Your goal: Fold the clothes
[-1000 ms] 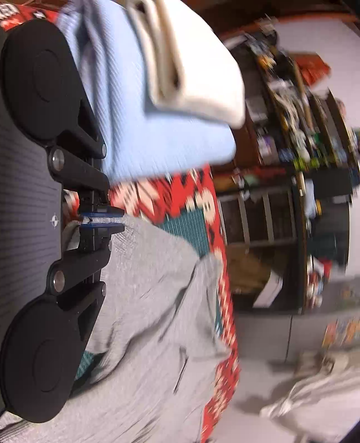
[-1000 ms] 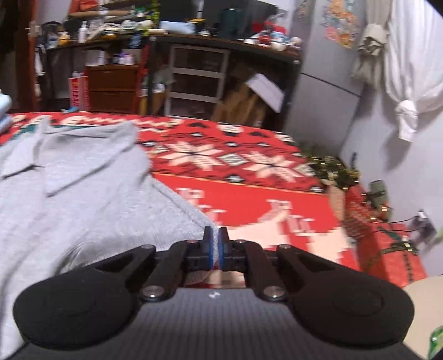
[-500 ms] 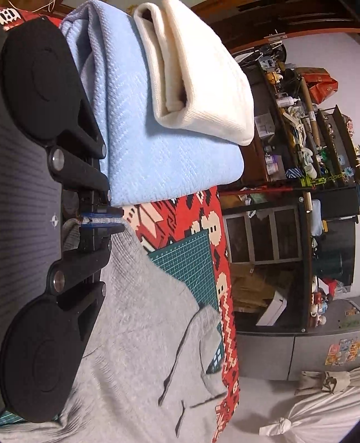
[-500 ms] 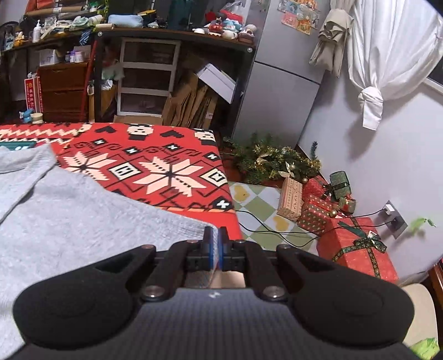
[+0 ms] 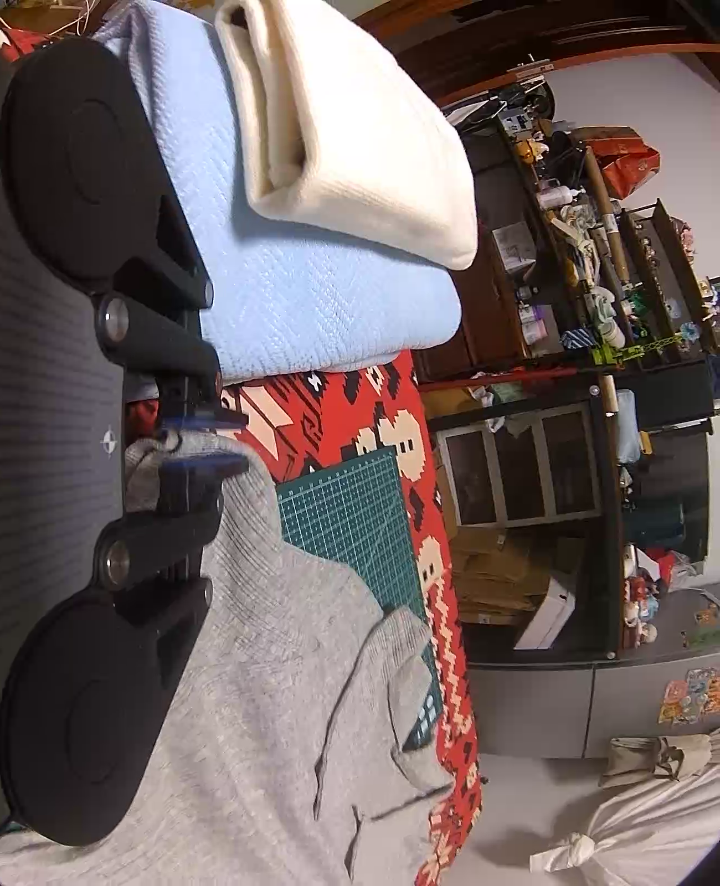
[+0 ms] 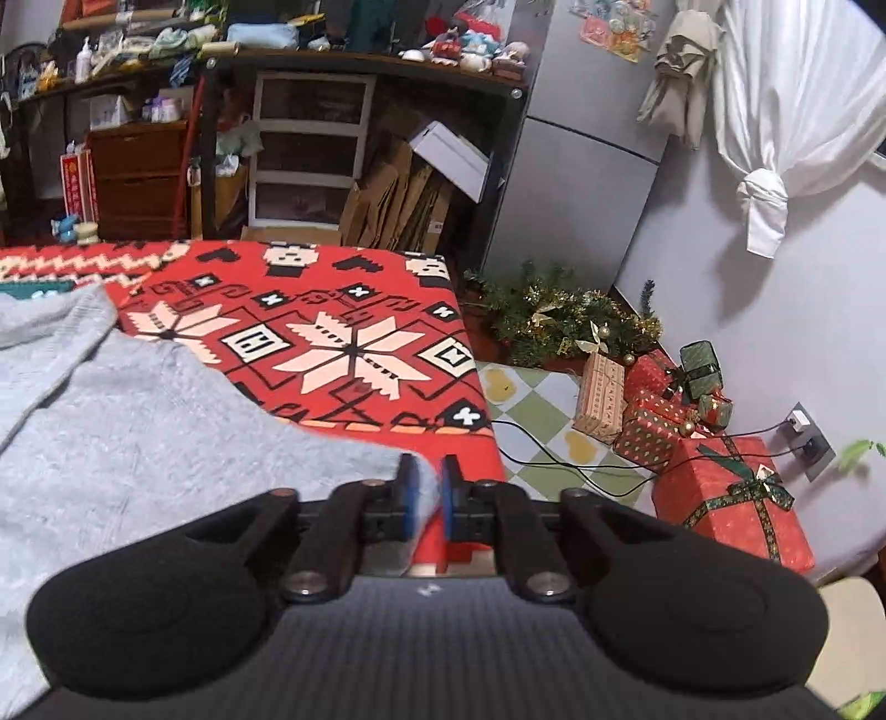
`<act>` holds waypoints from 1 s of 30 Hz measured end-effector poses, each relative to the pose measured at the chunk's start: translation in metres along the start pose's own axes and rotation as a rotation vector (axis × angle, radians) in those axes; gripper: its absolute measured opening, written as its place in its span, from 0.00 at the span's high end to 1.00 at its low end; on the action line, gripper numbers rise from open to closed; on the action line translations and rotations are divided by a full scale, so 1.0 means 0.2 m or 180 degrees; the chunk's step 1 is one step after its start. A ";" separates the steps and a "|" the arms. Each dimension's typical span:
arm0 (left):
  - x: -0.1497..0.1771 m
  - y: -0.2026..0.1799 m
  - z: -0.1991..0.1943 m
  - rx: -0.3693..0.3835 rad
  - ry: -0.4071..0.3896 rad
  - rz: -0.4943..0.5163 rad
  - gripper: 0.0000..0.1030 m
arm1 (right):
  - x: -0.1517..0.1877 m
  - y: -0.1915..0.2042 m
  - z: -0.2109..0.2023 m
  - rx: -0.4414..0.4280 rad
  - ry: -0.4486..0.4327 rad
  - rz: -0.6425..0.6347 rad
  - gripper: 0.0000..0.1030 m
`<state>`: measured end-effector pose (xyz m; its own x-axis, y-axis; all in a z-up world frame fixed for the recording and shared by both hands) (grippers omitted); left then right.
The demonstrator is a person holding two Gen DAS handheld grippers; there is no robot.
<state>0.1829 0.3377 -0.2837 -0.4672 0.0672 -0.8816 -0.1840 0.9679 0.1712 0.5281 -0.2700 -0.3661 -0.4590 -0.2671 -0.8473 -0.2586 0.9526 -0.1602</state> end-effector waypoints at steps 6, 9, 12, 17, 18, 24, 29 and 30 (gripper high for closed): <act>-0.03 -0.06 -0.20 0.0226 -0.0156 -0.0139 0.81 | 0.01 0.08 -0.31 -0.0209 -0.0176 0.0112 0.84; -0.02 -0.14 -0.31 0.0521 -0.0191 -0.0246 0.81 | 0.03 0.18 -0.50 -0.0384 -0.0253 0.0084 0.84; 0.04 -0.30 -0.41 0.1008 -0.0099 -0.0337 0.81 | 0.09 0.30 -0.69 -0.0574 -0.0295 0.0043 0.83; 0.18 -0.54 -0.48 0.1412 0.0113 -0.0185 0.83 | 0.23 0.46 -0.92 -0.0828 -0.0291 0.0052 0.82; 0.20 -0.57 -0.47 0.1393 0.0137 -0.0151 0.83 | 0.26 0.48 -0.96 -0.0835 -0.0299 0.0068 0.82; 0.26 -0.67 -0.42 0.1407 0.0250 -0.0055 0.83 | 0.39 0.56 -1.15 -0.0883 -0.0343 0.0163 0.82; 0.28 -0.73 -0.42 0.1365 0.0171 0.0148 0.97 | 0.42 0.54 -1.18 -0.0854 -0.0354 0.0261 0.82; 0.28 -0.73 -0.42 0.1349 0.0150 0.0176 0.97 | 0.43 0.54 -1.18 -0.0870 -0.0351 0.0286 0.82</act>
<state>0.1105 0.1799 -0.3215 -0.5071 0.1201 -0.8535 0.2093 0.9778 0.0132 0.2597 -0.2240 -0.3364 -0.3993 -0.1518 -0.9042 -0.4470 0.8933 0.0474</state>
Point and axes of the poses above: each gripper's, at about its wrist camera, not at the fingertips, and z roughly the way its jaws point, y to its left, x to its underside, the point moved 10 cm from there along z, roughly the way its jaws point, and after that the axes turned 9 degrees about -y, right-handed, at the moved point
